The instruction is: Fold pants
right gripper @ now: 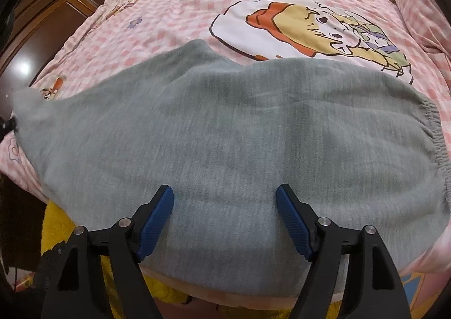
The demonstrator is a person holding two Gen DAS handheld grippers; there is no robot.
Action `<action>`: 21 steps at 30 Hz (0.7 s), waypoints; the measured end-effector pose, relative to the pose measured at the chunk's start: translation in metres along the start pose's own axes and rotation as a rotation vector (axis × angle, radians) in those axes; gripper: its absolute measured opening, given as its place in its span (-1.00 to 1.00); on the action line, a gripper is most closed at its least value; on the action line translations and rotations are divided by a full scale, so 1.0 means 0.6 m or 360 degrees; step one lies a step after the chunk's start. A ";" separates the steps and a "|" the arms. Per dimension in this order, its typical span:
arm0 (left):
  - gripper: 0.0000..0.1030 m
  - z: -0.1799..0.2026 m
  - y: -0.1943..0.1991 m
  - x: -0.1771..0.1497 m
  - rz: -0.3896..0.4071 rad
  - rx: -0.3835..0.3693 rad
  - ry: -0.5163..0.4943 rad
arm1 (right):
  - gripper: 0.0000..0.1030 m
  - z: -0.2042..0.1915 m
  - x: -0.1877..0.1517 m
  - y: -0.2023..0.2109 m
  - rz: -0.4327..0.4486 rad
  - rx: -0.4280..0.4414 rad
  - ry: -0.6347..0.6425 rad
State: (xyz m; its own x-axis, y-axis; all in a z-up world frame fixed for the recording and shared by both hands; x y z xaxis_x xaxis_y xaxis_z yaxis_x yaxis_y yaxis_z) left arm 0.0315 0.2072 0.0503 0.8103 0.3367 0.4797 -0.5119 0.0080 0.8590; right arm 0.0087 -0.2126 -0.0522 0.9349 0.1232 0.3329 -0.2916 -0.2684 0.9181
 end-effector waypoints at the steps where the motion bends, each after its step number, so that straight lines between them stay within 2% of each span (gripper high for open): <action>1: -0.88 -0.014 -0.002 -0.004 -0.0011 0.0017 0.0026 | 0.54 -0.001 0.000 0.000 -0.0002 -0.0009 0.0003; 4: -0.89 -0.053 -0.006 -0.023 -0.0054 -0.0014 0.0129 | 0.55 -0.005 0.001 -0.002 -0.0009 -0.0049 0.0018; 13: -0.88 -0.097 -0.043 -0.067 -0.0167 0.0123 0.0113 | 0.54 -0.008 -0.004 0.007 -0.0029 -0.0069 0.0002; 19: -0.88 -0.129 -0.085 -0.110 -0.0291 0.0103 0.0188 | 0.54 -0.007 -0.005 0.008 -0.0032 -0.0070 0.0007; 21: -0.86 -0.127 -0.089 -0.115 -0.0297 0.0111 0.0171 | 0.46 -0.006 -0.004 0.010 -0.0039 -0.0064 0.0007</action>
State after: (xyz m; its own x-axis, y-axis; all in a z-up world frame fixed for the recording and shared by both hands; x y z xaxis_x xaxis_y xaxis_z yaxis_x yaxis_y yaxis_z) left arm -0.0186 0.2555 -0.0424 0.8523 0.4336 0.2926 -0.3317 0.0154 0.9432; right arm 0.0037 -0.2108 -0.0465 0.9408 0.1337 0.3114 -0.2768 -0.2269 0.9338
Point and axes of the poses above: each gripper's, at about its wrist camera, not at the fingertips, and y roughly against the way its jaws point, z to its right, x to its top, the point moved 8 cm from there along -y, roughly the way its jaws point, and after that the axes turned 8 degrees about -z, right-handed, at the moved point
